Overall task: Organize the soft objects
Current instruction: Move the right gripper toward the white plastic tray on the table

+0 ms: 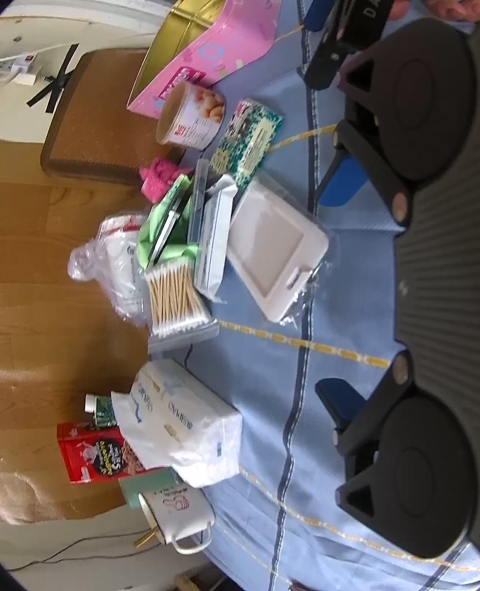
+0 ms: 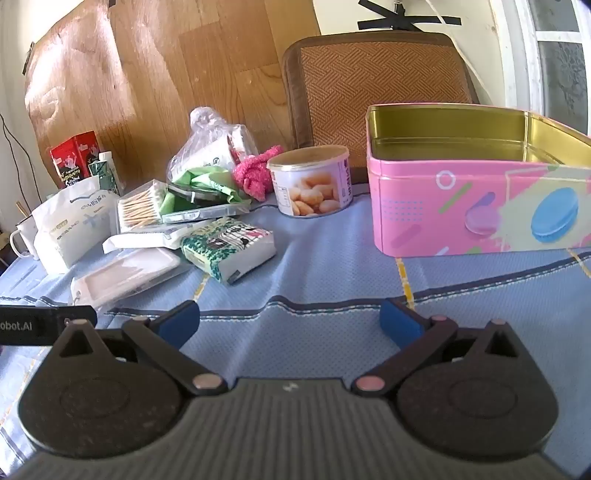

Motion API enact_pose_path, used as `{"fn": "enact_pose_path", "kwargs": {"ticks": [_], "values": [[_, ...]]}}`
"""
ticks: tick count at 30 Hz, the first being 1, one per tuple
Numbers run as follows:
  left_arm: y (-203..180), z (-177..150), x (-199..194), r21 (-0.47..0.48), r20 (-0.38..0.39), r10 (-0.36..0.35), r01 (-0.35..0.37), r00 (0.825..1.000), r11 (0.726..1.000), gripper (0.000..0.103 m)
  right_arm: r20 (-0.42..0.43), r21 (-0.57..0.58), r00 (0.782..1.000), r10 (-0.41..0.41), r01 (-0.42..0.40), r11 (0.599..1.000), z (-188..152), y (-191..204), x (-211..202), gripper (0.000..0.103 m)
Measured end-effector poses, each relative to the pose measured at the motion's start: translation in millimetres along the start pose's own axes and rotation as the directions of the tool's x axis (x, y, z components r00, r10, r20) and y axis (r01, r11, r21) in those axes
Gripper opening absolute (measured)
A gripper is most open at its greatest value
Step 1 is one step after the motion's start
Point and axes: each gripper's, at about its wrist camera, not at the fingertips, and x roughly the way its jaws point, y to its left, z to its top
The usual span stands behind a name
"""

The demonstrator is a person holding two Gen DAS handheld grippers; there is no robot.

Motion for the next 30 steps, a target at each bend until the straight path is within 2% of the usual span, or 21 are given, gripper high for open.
{"fn": "enact_pose_path", "kwargs": {"ticks": [3,4,7,12,15,17,19,22,27,30], "values": [[5.0,2.1,-5.8,0.019,0.025,-0.005,0.005,1.0,1.0,0.103,0.001,0.0,1.0,0.0,0.0,1.0,0.2,-0.2,-0.5,0.103],[1.9,-2.2,-9.6,0.023,0.048,0.016,-0.017,0.999,1.0,0.103,0.002,0.001,1.0,0.001,-0.001,1.0,0.3,-0.2,-0.7,0.103],[7.1,0.8,-5.5,-0.015,0.017,-0.007,0.007,1.0,1.0,0.103,0.002,0.002,1.0,0.002,-0.002,1.0,0.4,-0.4,-1.3,0.103],[8.8,-4.2,-6.1,-0.035,0.043,-0.05,0.051,0.998,0.998,0.103,0.002,0.009,1.0,0.005,-0.005,1.0,0.4,-1.7,-2.3,0.103],[14.1,-9.0,-11.7,-0.042,0.098,-0.073,0.078,0.992,0.996,0.102,0.003,0.011,1.0,0.006,-0.006,1.0,-0.1,-2.2,-3.5,0.103],[21.9,-14.7,-15.7,-0.062,0.16,-0.1,0.111,0.982,0.992,0.103,0.004,0.014,1.0,0.011,-0.011,1.0,-0.5,-2.5,-3.2,0.103],[31.0,-15.3,-16.3,-0.085,0.185,-0.111,0.129,0.976,0.988,0.103,0.005,0.016,1.0,0.013,-0.013,1.0,1.3,-1.7,-3.3,0.103],[43.6,-10.1,-14.2,-0.092,0.178,-0.089,0.107,0.98,0.99,0.102,0.006,0.016,1.0,0.024,-0.024,1.0,1.7,-0.8,-1.2,0.103],[62.2,-5.6,-12.1,-0.075,0.204,-0.008,0.024,0.979,0.997,0.102,0.01,0.018,0.999,0.036,-0.036,0.999,1.2,0.0,-4.5,0.103],[72.8,-5.6,-4.9,-0.078,0.19,-0.004,0.019,0.982,0.997,0.102,0.012,0.013,0.999,0.035,-0.035,0.999,0.7,1.3,-5.1,0.103]]}}
